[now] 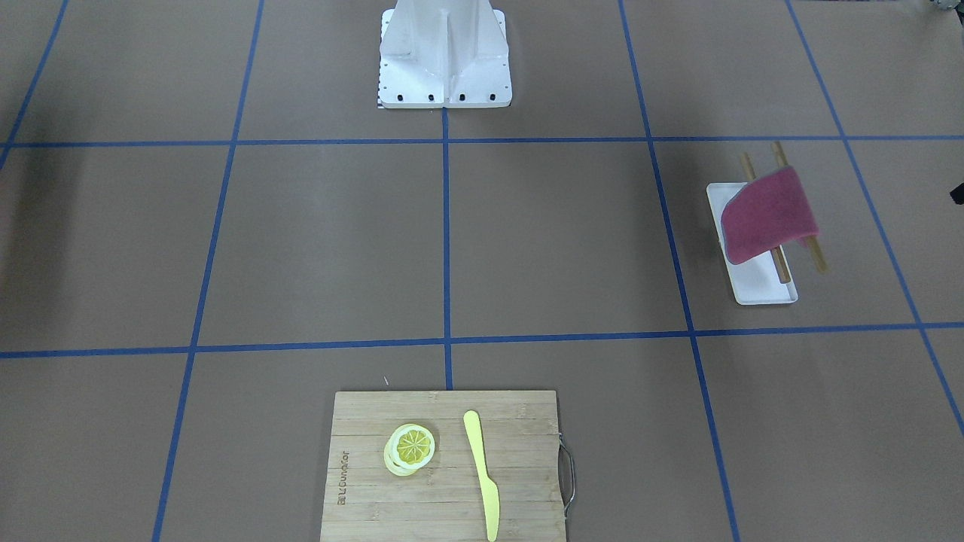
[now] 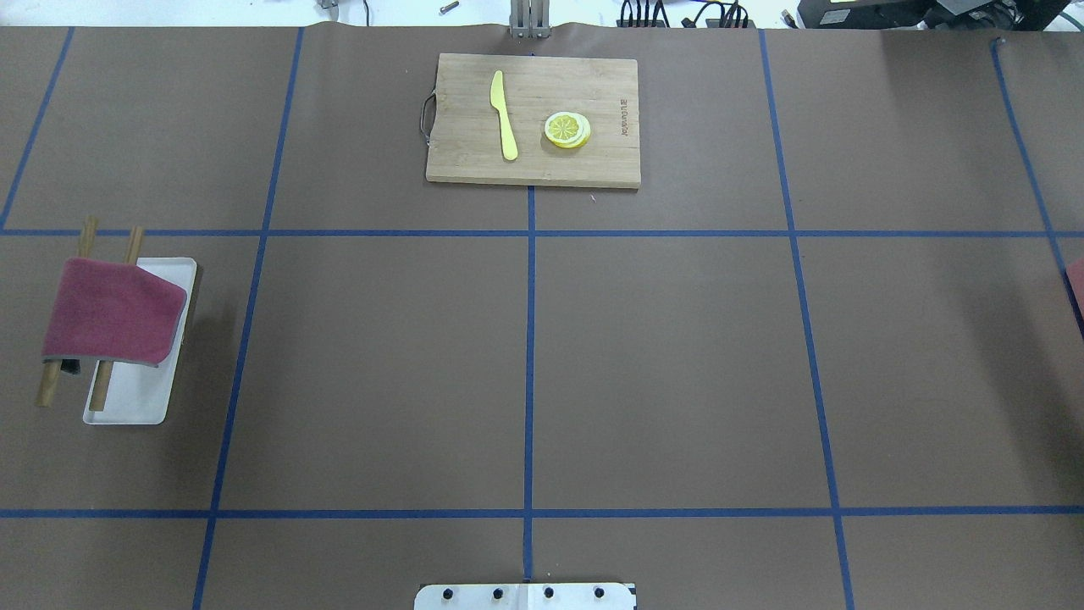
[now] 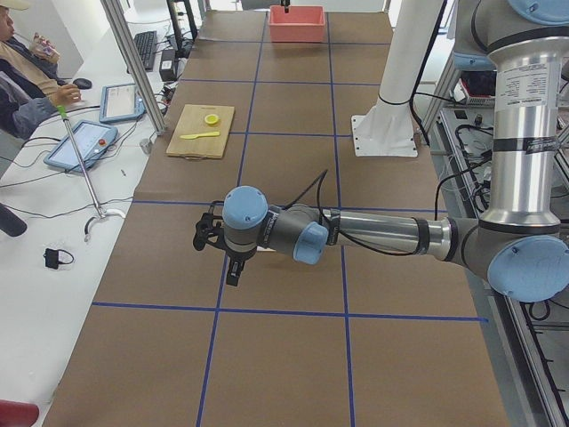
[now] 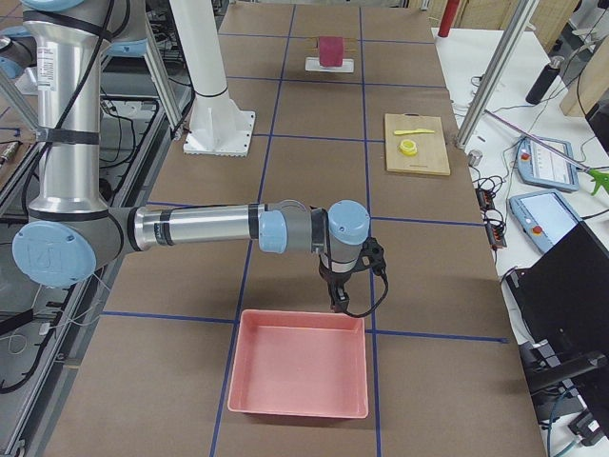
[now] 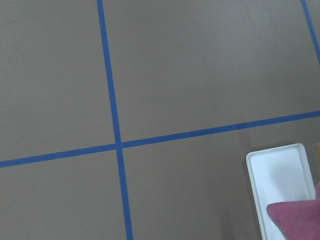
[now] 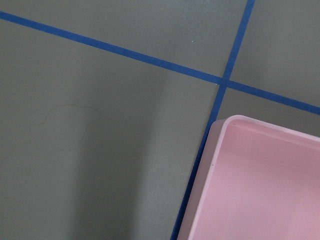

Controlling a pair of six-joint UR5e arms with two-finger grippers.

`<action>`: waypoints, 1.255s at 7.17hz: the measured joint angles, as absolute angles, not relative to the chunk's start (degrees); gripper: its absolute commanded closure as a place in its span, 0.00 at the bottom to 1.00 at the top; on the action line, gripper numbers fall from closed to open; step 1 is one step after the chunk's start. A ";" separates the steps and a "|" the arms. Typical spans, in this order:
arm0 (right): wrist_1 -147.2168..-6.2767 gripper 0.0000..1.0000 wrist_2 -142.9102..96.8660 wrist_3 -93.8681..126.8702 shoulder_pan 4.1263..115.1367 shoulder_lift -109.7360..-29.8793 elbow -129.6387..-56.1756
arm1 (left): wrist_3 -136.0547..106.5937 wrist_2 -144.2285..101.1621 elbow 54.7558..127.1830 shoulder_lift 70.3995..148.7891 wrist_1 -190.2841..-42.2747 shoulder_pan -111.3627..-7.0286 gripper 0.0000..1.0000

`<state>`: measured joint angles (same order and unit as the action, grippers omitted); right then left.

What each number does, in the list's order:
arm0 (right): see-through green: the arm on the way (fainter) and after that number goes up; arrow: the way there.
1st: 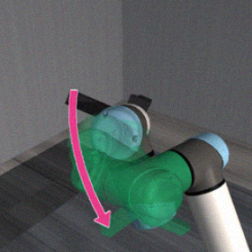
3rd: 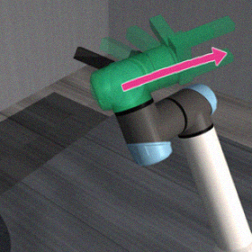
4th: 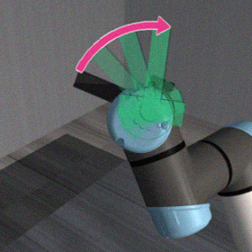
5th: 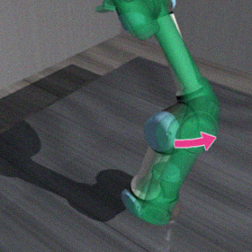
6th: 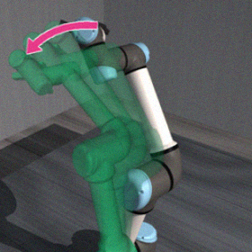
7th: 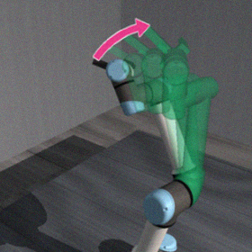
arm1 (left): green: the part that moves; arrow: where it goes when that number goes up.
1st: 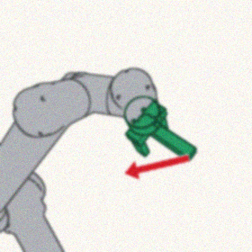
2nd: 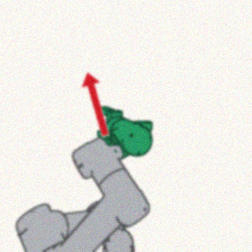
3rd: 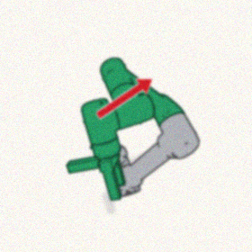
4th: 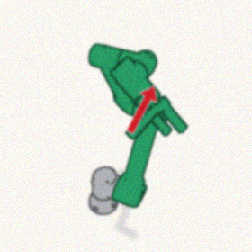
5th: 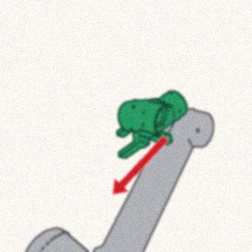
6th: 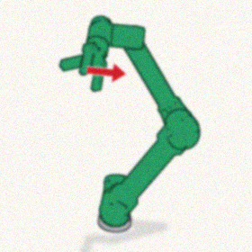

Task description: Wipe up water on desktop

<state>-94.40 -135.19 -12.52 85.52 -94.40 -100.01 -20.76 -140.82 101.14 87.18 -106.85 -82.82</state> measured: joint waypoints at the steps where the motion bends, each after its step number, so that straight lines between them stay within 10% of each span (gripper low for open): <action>1: -94.40 0.00 -135.23 -12.56 85.50 -94.72 -100.02 | -28.74 -139.42 104.18 87.07 -107.04 -78.61 0.02; 9: -94.31 0.00 -135.17 -13.05 85.43 -95.31 -99.83 | -39.44 -136.88 105.24 87.96 -107.14 -65.30 0.26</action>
<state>-94.31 -135.17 -13.05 85.43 -95.31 -99.83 -39.44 -136.88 105.24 87.96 -107.14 -65.30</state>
